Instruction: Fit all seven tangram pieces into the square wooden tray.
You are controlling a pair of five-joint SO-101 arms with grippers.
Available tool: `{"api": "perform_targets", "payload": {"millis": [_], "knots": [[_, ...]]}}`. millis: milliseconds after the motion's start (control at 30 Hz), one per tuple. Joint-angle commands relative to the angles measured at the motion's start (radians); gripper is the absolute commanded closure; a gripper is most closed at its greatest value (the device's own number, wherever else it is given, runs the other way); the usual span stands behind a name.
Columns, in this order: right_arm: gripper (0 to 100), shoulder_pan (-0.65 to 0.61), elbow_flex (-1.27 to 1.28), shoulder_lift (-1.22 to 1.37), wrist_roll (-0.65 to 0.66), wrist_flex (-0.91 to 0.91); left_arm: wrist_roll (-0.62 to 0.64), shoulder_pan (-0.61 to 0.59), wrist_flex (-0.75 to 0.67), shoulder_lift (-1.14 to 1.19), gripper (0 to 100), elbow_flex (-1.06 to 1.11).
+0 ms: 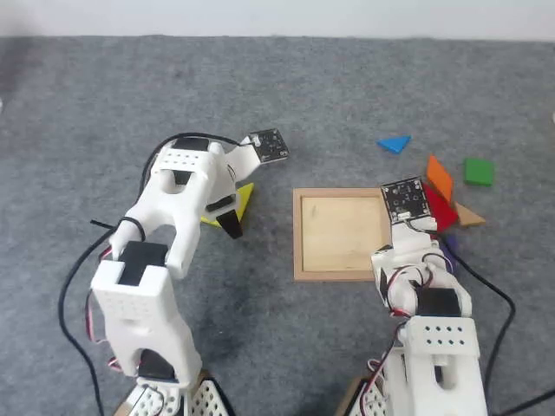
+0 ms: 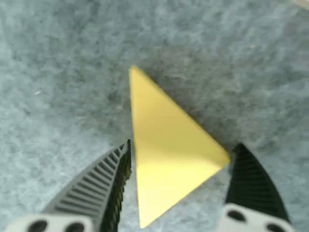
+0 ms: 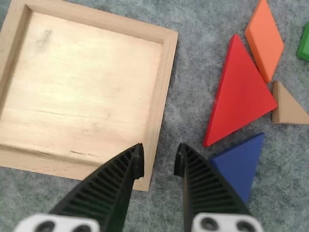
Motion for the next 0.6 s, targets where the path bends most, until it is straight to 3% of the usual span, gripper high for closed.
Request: {"api": "perform_targets", "payload": {"millis": [0,567], "knots": [[87.2,-0.002,-0.009,-0.024,0.018,-0.016,0.014,-0.011,-0.012,-0.012,74,-0.004],[87.2,-0.002,-0.009,-0.024,0.018,-0.016,0.044,0.0,0.034,-0.023,77,-0.005]]}}
